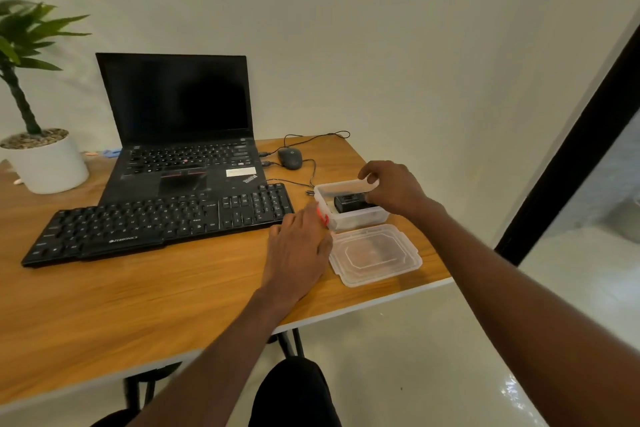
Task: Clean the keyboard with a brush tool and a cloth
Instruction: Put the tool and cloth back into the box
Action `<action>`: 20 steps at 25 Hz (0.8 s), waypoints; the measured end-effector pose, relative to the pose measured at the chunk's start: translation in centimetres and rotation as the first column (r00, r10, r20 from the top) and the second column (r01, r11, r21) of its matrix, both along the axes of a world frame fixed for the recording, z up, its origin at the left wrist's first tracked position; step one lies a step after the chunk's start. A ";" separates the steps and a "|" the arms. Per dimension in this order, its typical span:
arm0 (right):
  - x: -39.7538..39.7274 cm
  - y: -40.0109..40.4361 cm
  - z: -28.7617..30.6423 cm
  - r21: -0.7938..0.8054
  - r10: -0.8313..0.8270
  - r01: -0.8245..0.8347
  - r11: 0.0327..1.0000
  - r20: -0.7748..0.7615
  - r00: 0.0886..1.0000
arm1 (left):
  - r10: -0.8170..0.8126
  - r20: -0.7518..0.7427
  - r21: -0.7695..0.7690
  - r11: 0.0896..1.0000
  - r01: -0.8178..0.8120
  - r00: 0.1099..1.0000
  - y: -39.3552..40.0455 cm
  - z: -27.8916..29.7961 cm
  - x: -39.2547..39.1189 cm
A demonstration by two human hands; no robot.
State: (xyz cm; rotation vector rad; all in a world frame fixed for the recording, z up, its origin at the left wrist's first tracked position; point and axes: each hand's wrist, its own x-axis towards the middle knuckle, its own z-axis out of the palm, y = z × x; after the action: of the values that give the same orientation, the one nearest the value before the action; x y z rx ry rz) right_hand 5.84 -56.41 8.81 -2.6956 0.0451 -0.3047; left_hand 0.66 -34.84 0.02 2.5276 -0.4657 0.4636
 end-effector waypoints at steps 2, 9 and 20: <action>-3.0 -0.5 0.1 0.176 -0.110 0.084 0.981 0.142 0.984 | 0.080 0.074 0.020 0.996 -0.082 0.994 0.1 0.2 -0.4; -9.3 -2.1 -3.9 -0.031 -0.279 0.280 0.959 -0.242 0.929 | 0.197 -0.067 0.182 0.966 -0.182 0.978 -1.2 0.6 -4.1; -11.8 -2.8 0.0 0.395 -0.477 0.412 0.821 0.080 0.875 | 0.088 -0.218 -0.540 0.819 -0.195 0.972 -2.6 4.1 -7.4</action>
State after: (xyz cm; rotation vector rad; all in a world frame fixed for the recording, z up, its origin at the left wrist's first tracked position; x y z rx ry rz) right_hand -5.92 -59.20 8.84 -2.2429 0.6303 -0.6097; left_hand -6.77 -37.41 4.11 2.0076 -0.0472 0.3505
